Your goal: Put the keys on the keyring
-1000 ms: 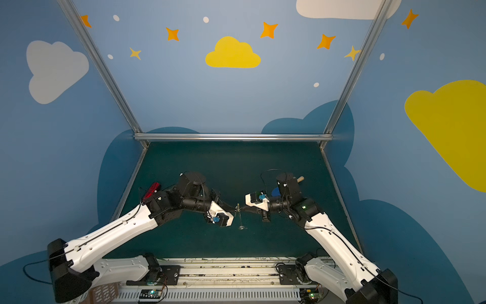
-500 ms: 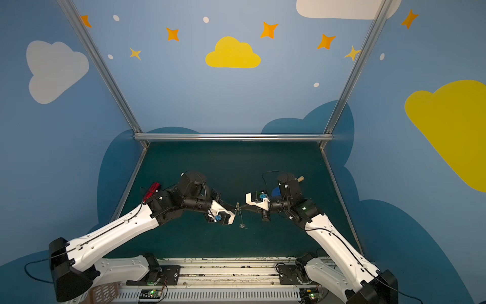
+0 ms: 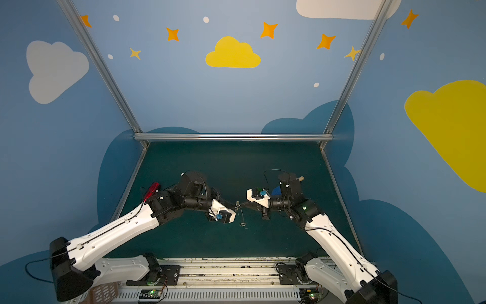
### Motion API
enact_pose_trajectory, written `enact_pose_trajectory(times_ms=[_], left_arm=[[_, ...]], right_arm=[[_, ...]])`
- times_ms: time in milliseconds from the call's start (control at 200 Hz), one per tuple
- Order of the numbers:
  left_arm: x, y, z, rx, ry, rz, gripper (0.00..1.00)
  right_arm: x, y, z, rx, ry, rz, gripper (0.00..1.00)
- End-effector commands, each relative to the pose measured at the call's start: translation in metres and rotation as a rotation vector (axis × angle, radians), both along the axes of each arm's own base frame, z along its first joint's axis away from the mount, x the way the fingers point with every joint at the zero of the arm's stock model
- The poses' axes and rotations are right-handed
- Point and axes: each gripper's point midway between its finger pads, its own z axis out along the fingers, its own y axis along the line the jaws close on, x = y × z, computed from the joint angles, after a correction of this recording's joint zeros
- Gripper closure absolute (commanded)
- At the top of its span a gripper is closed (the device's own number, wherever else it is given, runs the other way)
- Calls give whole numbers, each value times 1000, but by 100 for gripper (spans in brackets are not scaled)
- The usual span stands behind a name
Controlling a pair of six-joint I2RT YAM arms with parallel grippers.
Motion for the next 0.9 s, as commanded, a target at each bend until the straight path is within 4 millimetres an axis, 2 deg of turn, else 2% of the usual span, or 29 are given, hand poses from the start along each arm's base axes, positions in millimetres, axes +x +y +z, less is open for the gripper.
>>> enact_pose_trajectory(times_ms=[0, 636, 896], left_arm=[[-10, -1, -18, 34, 74, -21, 97], [3, -8, -14, 8, 89, 40, 97], [7, -6, -6, -10, 104, 92, 96]], right_arm=[[17, 1, 13, 33, -40, -60, 100], [30, 2, 7, 19, -5, -111, 100], [26, -1, 9, 23, -34, -96, 100]])
